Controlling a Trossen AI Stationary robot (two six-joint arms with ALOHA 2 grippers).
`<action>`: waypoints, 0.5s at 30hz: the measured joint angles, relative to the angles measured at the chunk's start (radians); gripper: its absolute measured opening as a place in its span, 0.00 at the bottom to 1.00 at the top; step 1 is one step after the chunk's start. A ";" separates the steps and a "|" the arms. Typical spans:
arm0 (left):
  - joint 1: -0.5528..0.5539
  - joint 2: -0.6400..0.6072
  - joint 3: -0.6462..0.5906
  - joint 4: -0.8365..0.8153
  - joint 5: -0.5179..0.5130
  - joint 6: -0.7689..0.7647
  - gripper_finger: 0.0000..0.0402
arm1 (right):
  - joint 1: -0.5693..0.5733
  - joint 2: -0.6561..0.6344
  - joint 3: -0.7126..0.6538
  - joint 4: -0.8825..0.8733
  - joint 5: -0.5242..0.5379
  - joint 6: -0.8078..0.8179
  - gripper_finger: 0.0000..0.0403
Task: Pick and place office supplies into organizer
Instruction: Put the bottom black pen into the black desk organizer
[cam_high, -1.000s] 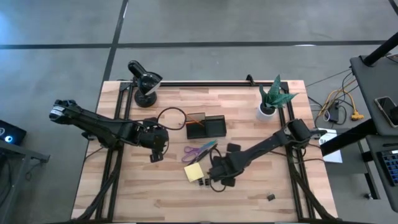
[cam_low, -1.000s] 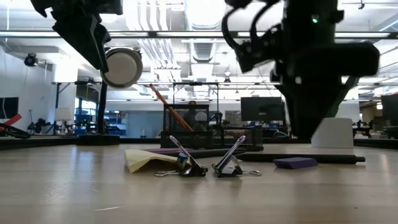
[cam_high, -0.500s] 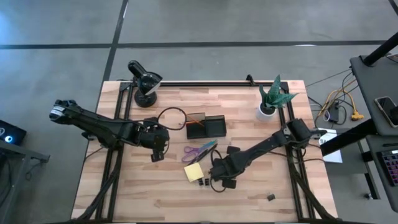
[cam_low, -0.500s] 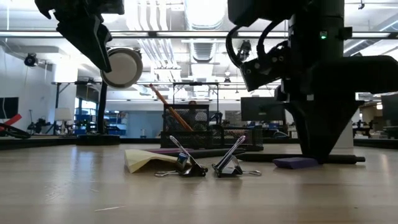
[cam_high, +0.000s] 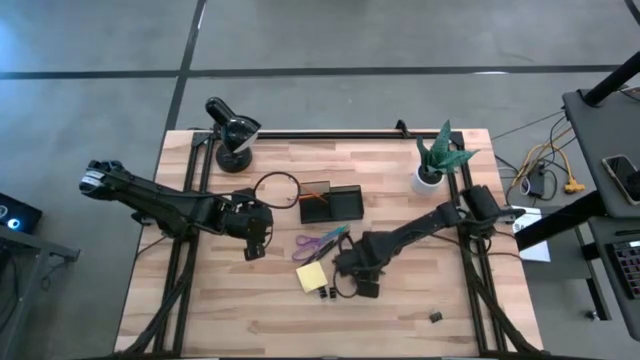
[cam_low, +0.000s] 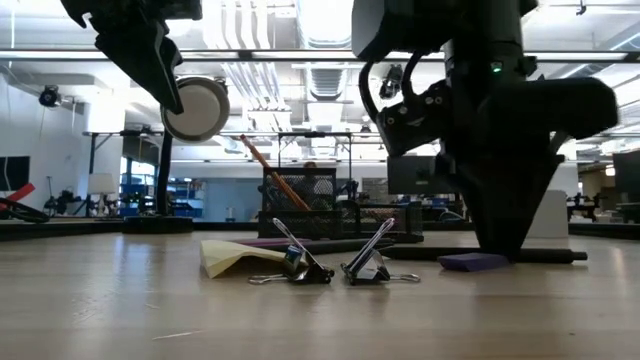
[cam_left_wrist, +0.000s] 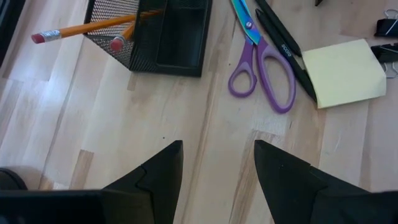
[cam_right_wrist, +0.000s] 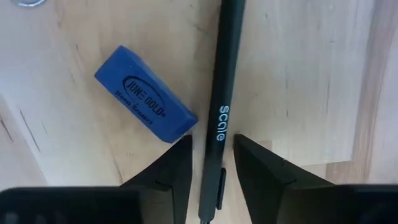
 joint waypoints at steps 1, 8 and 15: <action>0.000 0.000 0.000 0.000 0.000 0.000 0.45 | -0.007 0.000 -0.004 0.001 -0.013 0.001 0.25; 0.000 0.000 0.000 -0.006 0.000 0.000 0.45 | -0.017 0.001 -0.009 0.001 0.074 -0.006 0.15; 0.000 0.000 -0.001 -0.006 -0.006 0.001 0.45 | -0.012 0.009 -0.011 0.005 0.089 -0.041 0.15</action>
